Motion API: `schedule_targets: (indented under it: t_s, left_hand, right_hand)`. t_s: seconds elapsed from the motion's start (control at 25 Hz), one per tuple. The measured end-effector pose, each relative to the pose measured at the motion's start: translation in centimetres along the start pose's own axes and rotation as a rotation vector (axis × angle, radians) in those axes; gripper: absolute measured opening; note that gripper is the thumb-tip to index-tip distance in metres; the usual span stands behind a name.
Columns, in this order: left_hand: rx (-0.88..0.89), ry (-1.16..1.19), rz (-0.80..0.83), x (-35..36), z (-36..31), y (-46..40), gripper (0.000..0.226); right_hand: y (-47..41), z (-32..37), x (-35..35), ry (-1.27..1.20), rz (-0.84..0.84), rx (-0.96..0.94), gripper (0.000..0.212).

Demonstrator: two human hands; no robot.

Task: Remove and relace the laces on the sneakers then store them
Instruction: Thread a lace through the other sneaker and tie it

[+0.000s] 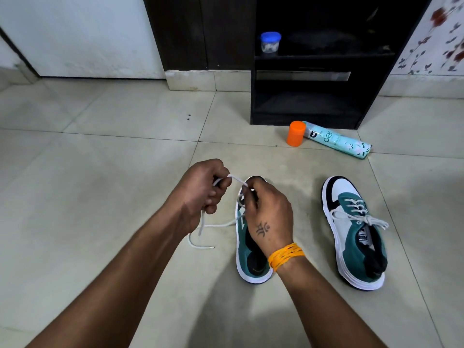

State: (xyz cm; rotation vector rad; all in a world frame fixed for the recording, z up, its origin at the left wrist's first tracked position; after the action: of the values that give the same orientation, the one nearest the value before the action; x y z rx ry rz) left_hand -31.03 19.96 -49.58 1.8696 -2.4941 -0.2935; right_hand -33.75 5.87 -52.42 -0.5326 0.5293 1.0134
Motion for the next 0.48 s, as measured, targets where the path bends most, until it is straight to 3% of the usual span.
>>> schedule_targets:
  t_s: [0.12,0.24,0.36,0.48]
  left_hand:
    - [-0.005,-0.014,-0.039,-0.9,0.2,-0.2,0.019]
    - [-0.023,-0.039,-0.059,-1.2,0.7,-0.2,0.022]
    - [-0.018,-0.015,-0.062,-0.9,0.5,-0.1,0.019]
    - [0.020,0.018,-0.086,-1.2,-0.6,-0.1,0.016]
  right_hand:
    - [-0.5,-0.7,0.6,0.100,0.059,0.057,0.008]
    - [0.8,2.8,-1.3,-0.027,-0.010,-0.055,0.028]
    - [1.4,4.5,-1.5,-0.088,-0.057,-0.180,0.011]
    - [-0.1,1.3,-0.1,-0.048,-0.025,-0.053,0.017]
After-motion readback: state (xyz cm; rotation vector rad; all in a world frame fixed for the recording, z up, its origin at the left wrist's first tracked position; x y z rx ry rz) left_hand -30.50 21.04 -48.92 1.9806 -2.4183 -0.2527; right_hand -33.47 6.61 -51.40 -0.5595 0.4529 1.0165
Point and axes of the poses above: each hand's wrist, its own y-axis away from the middle knuckle, its own x-axis out of the palm, z = x × y, the point moved 10 cm from there along -y, towards the middle knuckle, and after that the axes turned 14 degrees about x, right-handed, at the moved point
